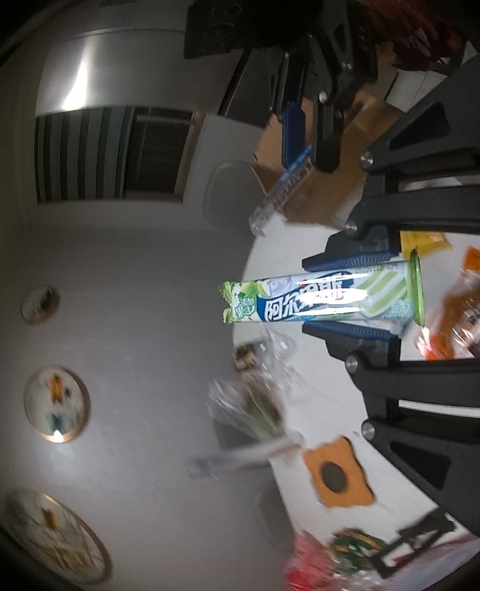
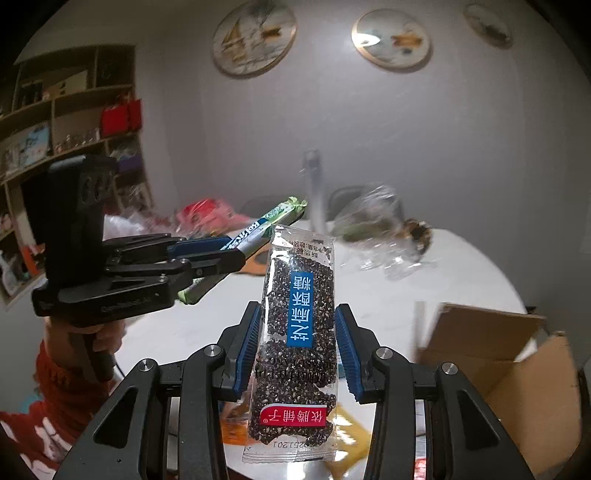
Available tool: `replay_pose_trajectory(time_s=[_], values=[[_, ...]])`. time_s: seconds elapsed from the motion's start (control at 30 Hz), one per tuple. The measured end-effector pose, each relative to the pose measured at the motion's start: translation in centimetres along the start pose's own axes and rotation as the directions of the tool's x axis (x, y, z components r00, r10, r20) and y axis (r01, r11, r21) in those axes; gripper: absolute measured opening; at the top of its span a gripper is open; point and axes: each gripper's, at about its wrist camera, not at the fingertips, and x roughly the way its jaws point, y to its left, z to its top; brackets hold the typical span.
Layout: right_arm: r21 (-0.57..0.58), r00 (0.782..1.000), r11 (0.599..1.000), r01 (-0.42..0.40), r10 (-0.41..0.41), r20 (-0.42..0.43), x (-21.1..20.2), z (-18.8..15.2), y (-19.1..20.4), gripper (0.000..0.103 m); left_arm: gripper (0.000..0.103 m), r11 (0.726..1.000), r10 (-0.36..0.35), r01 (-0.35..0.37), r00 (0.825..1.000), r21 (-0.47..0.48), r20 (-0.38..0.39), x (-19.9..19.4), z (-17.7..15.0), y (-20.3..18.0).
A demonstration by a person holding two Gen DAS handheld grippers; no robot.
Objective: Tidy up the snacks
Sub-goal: 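Carry the green bar with the left gripper while the right carries the sesame pack into the box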
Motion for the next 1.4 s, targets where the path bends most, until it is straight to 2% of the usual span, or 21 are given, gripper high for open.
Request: replay_pose_trajectory(time_s=[0.17, 0.33, 0.57, 0.7, 0.9, 1.1, 1.4], values=[[0.057, 0.994, 0.994, 0.097, -0.099, 0.039, -3.3, -0.7, -4.0, 0.036, 0.024, 0.994, -0.092, 0.091, 0.996, 0.061, 0.003, 1.9, 2.7, -4.4], [0.113, 0.978, 0.975, 0.192, -0.199, 0.055, -5.4, -2.5, -7.5, 0.036, 0.024, 0.982, -0.139, 0.140, 0.990, 0.127, -0.019, 4.8, 4.5, -8.9], [0.157, 0.961, 0.950, 0.269, -0.276, 0.027, -5.4, -5.2, -11.1, 0.036, 0.024, 0.961, -0.219, 0.229, 0.973, 0.154, -0.078, 7.9, 4.9, -13.1], [0.165, 0.955, 0.942, 0.290, -0.297, 0.013, -4.6, -6.4, -12.7, 0.036, 0.024, 0.948, -0.260, 0.277, 0.958, 0.156, -0.122, 9.4, 4.5, -14.4], [0.181, 0.954, 0.938, 0.296, -0.301, -0.001, -3.0, -7.0, -14.0, 0.036, 0.024, 0.937, -0.282, 0.311, 0.942, 0.160, -0.182, 11.4, 3.5, -16.0], [0.149, 0.944, 0.934, 0.326, -0.330, 0.002, -1.6, -7.3, -12.6, 0.036, 0.024, 0.934, -0.277, 0.316, 0.935, 0.166, -0.222, 12.8, 2.8, -17.1], [0.128, 0.948, 0.939, 0.319, -0.318, -0.025, -0.1, -7.0, -12.1, 0.036, 0.024, 0.931, -0.265, 0.318, 0.925, 0.177, -0.271, 14.1, 2.1, -17.0]])
